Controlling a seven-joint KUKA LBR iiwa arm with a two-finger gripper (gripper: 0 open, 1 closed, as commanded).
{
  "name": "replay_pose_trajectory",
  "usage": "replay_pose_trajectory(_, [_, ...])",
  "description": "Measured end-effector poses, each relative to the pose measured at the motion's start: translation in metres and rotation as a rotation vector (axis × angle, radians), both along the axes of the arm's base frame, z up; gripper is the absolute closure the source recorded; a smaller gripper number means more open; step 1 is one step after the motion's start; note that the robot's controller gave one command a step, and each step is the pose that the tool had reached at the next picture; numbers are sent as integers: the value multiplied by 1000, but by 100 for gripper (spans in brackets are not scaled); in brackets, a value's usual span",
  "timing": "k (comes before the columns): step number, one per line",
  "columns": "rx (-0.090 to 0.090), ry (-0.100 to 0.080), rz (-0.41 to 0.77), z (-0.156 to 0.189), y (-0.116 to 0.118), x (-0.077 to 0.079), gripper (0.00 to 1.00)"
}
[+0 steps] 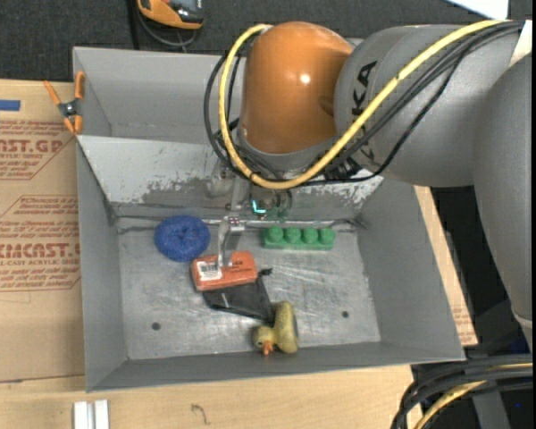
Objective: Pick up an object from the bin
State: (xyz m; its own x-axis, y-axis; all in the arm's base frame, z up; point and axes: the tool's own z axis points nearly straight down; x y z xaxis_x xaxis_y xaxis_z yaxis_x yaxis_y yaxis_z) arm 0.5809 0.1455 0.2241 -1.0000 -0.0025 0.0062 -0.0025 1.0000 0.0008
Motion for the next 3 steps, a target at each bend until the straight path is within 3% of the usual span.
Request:
replay_pose_trajectory(1, [1,-8,-1,5,-1,2,0])
replay_pose_trajectory(2, [1,-12,69,-39,-18,-22,0])
replay_pose_trajectory(3, [0,-2,146,-57,-58,-50,0])
